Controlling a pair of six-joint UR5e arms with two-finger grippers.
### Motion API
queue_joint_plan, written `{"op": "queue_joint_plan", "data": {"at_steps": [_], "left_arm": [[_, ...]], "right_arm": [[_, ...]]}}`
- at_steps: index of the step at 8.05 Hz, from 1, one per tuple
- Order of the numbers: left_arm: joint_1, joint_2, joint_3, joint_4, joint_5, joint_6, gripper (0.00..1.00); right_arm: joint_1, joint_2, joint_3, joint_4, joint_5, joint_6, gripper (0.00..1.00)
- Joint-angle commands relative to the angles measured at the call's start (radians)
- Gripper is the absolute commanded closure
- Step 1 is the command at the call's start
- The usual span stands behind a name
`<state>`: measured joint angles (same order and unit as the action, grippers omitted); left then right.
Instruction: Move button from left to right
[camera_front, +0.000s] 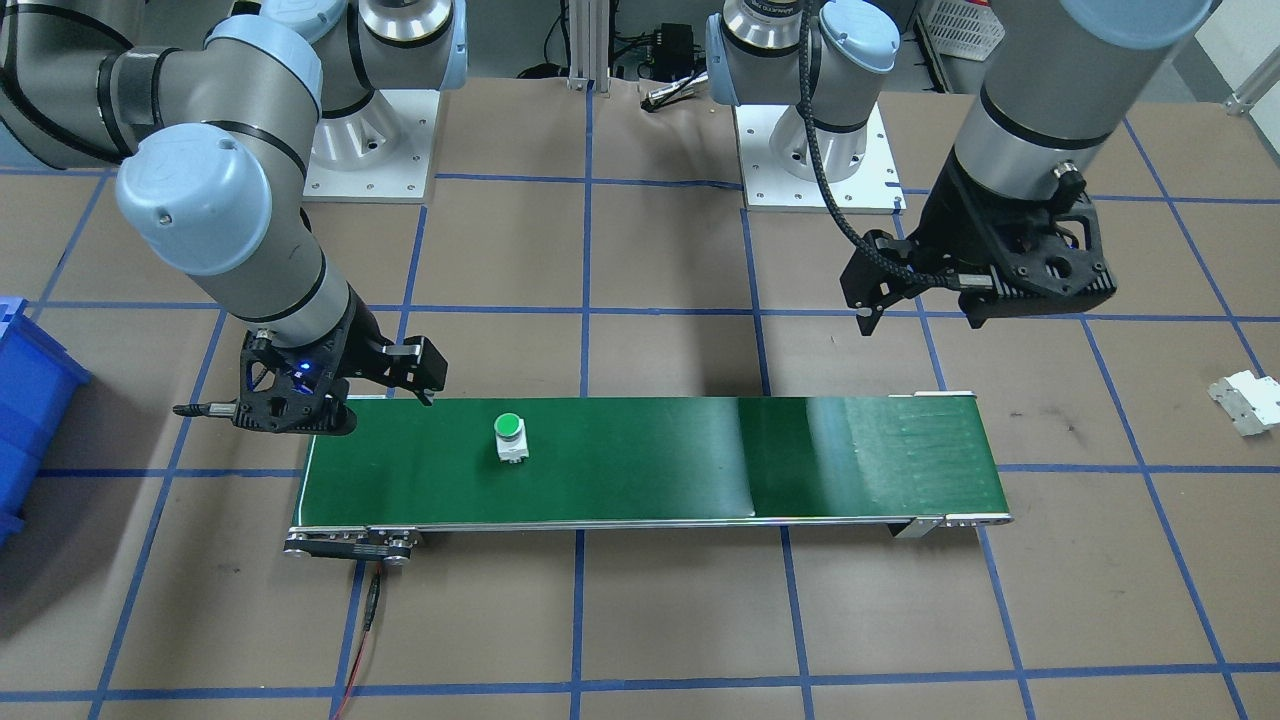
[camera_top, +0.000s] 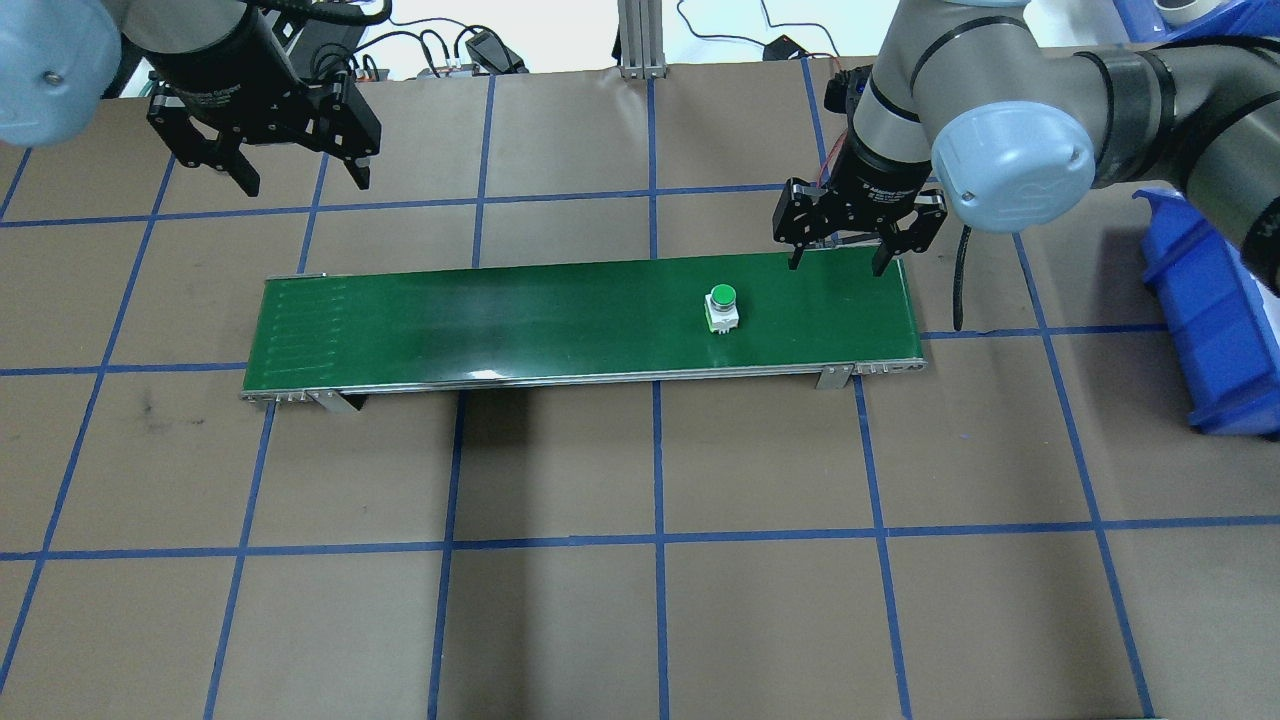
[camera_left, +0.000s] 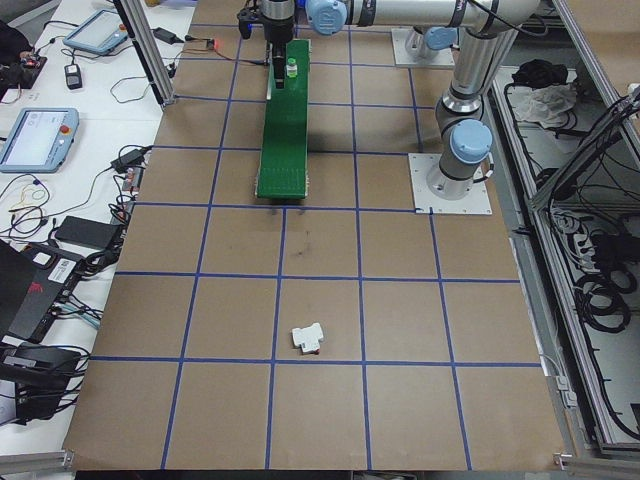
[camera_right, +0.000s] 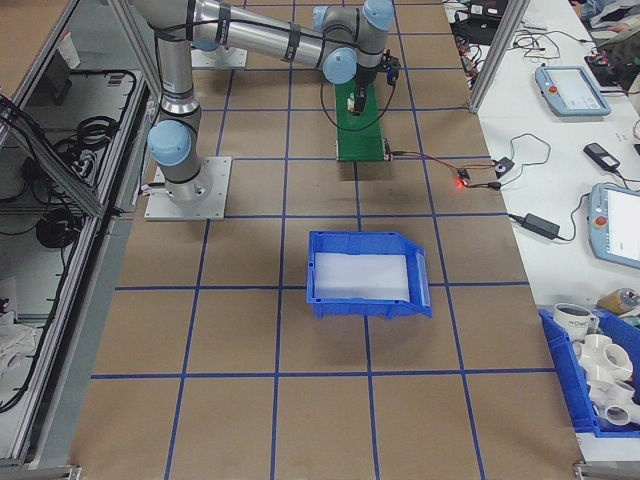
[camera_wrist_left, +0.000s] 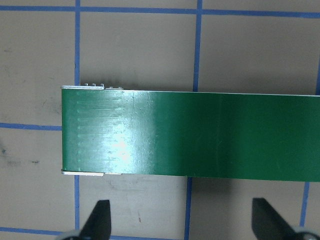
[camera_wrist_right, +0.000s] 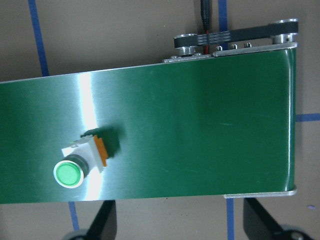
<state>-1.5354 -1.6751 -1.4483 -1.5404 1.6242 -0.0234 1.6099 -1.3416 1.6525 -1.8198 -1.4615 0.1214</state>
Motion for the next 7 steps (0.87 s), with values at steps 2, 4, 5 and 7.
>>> {"op": "queue_joint_plan", "data": {"at_steps": [2,4,5,7], "left_arm": [[-0.025,0.038,0.002,-0.001,-0.006,0.003,0.0],[-0.025,0.04,0.002,0.0,-0.004,0.003,0.0],[-0.025,0.04,0.002,0.0,-0.006,0.003,0.0],[-0.025,0.041,0.002,0.0,-0.004,0.003,0.0]], "right_arm": [[-0.036,0.04,0.0,-0.079,0.111,-0.178,0.13],[-0.076,0.08,0.009,-0.093,0.083,-0.236,0.13],[-0.085,0.113,0.01,-0.093,-0.001,-0.235,0.14],[-0.088,0.153,0.048,-0.084,-0.029,-0.232,0.26]]}}
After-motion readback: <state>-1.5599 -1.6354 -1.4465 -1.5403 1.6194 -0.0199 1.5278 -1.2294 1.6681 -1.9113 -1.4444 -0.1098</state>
